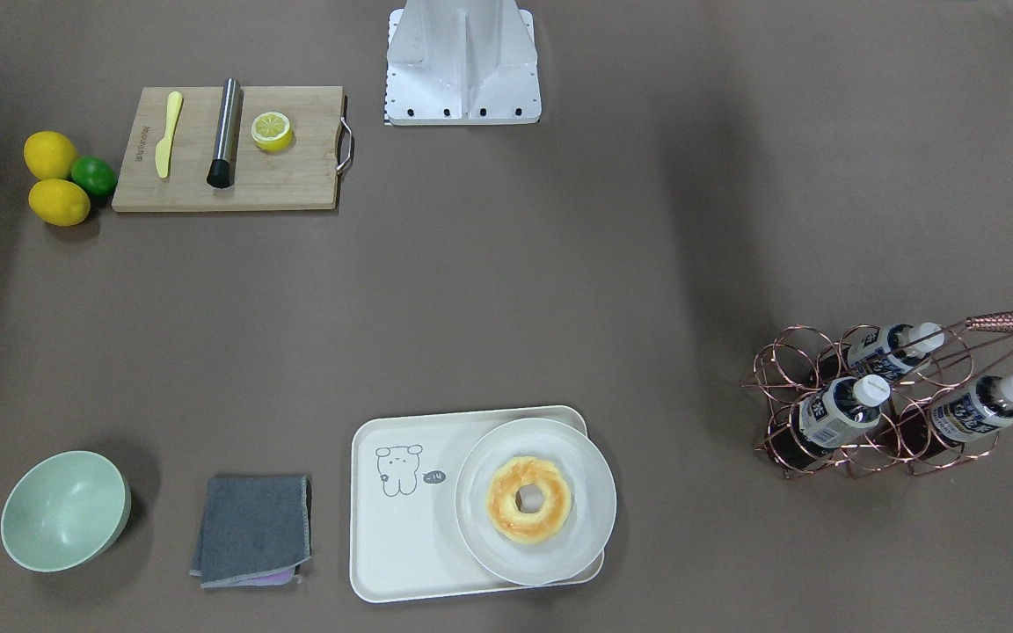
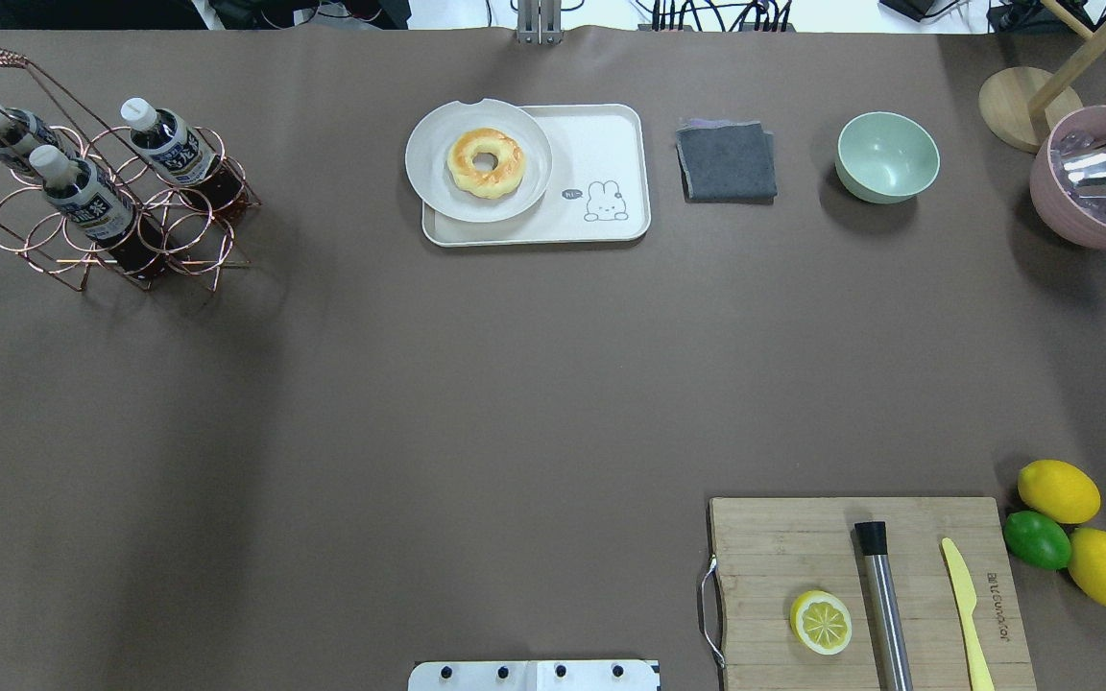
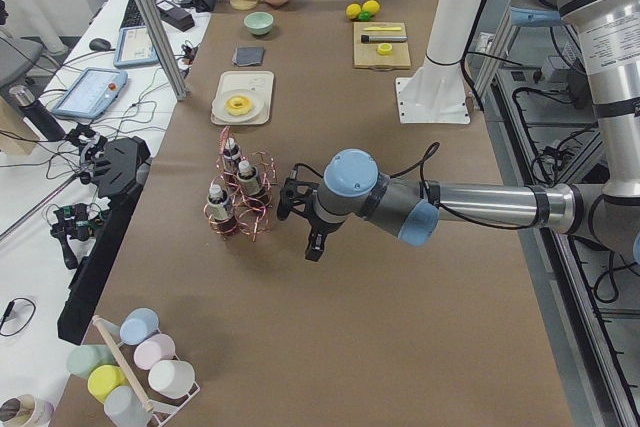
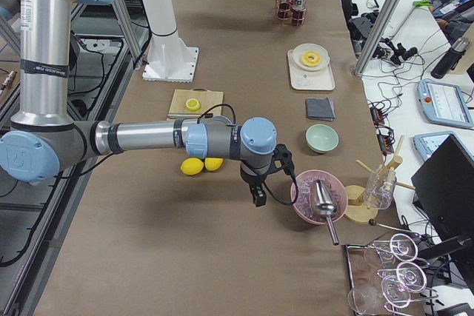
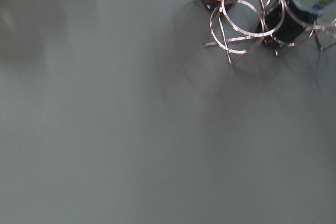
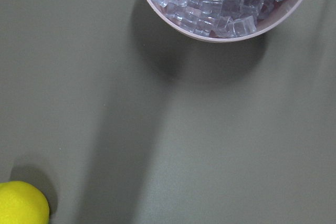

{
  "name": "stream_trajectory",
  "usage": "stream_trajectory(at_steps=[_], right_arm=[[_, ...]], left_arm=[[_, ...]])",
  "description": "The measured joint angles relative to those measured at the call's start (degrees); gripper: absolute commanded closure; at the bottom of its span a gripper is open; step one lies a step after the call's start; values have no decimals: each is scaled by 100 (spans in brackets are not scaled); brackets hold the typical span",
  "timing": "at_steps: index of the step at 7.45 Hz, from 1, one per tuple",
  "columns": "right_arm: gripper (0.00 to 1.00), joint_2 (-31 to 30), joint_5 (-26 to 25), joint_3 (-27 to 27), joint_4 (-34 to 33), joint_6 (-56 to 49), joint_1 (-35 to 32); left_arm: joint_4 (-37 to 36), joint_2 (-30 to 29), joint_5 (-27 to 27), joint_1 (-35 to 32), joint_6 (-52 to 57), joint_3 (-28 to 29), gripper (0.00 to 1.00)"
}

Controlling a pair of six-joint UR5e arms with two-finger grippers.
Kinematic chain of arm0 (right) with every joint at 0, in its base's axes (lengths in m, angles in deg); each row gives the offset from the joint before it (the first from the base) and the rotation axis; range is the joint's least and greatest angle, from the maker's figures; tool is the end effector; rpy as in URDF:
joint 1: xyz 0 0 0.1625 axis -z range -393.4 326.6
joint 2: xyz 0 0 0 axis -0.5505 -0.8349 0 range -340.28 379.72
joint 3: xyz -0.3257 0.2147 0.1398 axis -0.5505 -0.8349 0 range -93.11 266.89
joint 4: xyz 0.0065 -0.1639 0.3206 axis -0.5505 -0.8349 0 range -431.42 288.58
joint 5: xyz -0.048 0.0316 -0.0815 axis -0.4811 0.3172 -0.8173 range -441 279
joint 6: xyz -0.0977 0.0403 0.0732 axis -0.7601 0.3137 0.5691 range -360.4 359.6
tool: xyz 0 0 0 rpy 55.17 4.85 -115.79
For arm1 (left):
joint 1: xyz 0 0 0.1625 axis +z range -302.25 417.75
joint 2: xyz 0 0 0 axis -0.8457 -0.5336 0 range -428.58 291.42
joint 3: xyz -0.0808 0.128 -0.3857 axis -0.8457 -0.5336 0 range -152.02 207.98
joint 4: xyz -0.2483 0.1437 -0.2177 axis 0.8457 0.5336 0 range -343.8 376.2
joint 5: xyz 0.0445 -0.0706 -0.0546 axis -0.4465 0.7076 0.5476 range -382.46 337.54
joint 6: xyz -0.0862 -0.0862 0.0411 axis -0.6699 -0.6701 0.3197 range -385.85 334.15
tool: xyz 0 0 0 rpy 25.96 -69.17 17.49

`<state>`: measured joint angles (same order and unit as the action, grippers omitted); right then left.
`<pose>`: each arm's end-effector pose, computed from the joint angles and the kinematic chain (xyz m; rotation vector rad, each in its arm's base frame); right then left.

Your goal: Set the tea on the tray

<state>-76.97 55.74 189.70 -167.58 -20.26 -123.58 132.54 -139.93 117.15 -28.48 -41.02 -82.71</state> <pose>0.0409 -0.3839 0.6266 0.1421 -0.8071 -0.3239 -0.0137 -0.3309 0.5691 0.3173 0.9106 0.0311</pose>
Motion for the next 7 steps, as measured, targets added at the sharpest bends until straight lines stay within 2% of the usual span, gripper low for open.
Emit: stream_trajectory(at_steps=[1,4,7], right_arm=[[0,-16,14,-4,0,3,0],[0,-39,29,-14,0,4,0],[0,-48,31,-15,0,8,0]], left_arm=[[54,-153,-79,154,-394,-113,4],[71,-863,-853,1045,-1627,-268,7],[35,-1837,-1489,1772,-2151,206,11]])
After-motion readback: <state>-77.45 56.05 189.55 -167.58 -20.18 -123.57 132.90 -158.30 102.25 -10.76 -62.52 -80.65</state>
